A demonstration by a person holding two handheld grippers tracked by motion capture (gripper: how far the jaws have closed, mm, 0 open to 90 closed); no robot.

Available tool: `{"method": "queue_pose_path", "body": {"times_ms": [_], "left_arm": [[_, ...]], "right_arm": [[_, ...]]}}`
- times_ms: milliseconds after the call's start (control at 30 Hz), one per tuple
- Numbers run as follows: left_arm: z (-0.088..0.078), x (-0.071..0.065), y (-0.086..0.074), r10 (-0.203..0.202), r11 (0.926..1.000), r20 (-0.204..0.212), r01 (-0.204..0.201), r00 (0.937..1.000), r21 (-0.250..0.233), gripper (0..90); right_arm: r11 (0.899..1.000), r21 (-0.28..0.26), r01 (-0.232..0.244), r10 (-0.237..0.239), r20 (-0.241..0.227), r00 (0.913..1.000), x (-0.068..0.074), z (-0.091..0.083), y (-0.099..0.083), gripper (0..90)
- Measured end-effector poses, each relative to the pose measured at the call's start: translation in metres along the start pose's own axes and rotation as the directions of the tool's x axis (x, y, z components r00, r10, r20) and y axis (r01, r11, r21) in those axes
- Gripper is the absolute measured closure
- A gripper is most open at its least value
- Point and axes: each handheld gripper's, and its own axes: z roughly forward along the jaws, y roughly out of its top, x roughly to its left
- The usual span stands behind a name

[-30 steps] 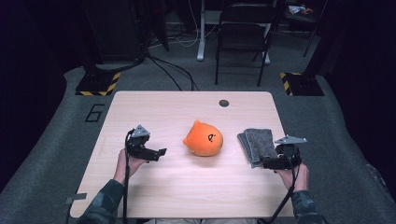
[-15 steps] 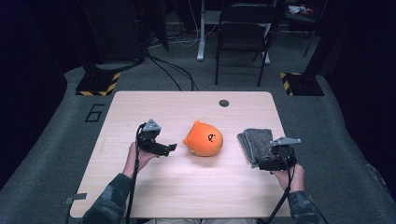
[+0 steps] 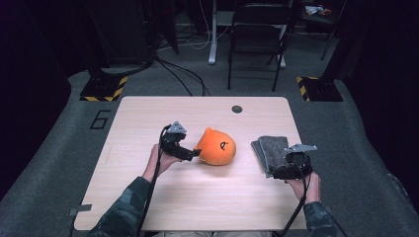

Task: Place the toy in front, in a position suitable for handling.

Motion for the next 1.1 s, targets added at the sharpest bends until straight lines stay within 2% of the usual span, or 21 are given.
{"method": "queue_pose_path", "body": {"times_ms": [267, 367, 467, 533, 633, 733, 867, 933, 1000, 1100], "left_arm": [[0.021, -0.002, 0.017, 0.021, 0.9998, 0.028, -0.021, 0.9994, 0.003, 8.7], [0.031, -0.003, 0.022, 0.038, 0.9986, 0.041, -0.040, 0.9984, 0.034, 13.0], [0.038, -0.002, 0.023, 0.049, 0.9961, 0.035, -0.051, 0.9982, 0.072, 15.2], [0.041, -0.001, 0.022, 0.031, 0.9966, 0.047, -0.034, 0.9984, 0.075, 17.8], [0.045, -0.001, 0.019, 0.017, 0.9962, 0.068, -0.022, 0.9976, 0.084, 26.8], [0.048, -0.005, 0.016, 0.027, 0.9958, 0.055, -0.031, 0.9981, 0.086, 33.7], [0.051, -0.010, 0.012, 0.057, 0.9948, 0.053, -0.061, 0.9970, 0.081, 45.9], [0.051, -0.010, 0.010, 0.059, 0.9948, 0.046, -0.063, 0.9972, 0.080, 51.3], [0.052, -0.012, 0.009, 0.083, 0.9934, 0.040, -0.086, 0.9957, 0.076, 55.8], [0.052, -0.014, 0.007, 0.093, 0.9930, 0.042, -0.096, 0.9948, 0.069, 62.8]], "right_arm": [[1.000, -0.004, 0.002, -0.002, -0.003, 1.0000, 0.000, -0.001, 0.001, 7.9], [1.000, -0.007, 0.010, -0.010, -0.001, 0.9999, -0.002, 0.000, 0.001, 7.8], [1.000, -0.007, 0.010, -0.010, -0.001, 0.9999, -0.002, 0.000, 0.001, 7.9], [1.000, 0.000, 0.001, -0.001, -0.001, 1.0000, -0.001, -0.001, 0.001, 7.9], [1.000, -0.005, 0.006, -0.006, 0.001, 1.0000, -0.001, -0.001, 0.001, 8.0], [1.000, -0.005, 0.007, -0.007, 0.005, 1.0000, -0.002, -0.001, 0.001, 8.0], [1.000, -0.006, 0.016, -0.016, 0.003, 0.9999, -0.002, -0.001, 0.001, 8.1], [1.000, 0.001, 0.002, -0.002, 0.000, 1.0000, 0.000, -0.001, 0.002, 8.2], [1.000, -0.002, -0.001, 0.001, 0.009, 1.0000, 0.000, -0.001, 0.002, 8.2], [1.000, -0.001, 0.008, -0.008, 0.002, 1.0000, -0.001, -0.001, 0.002, 8.3]]}}
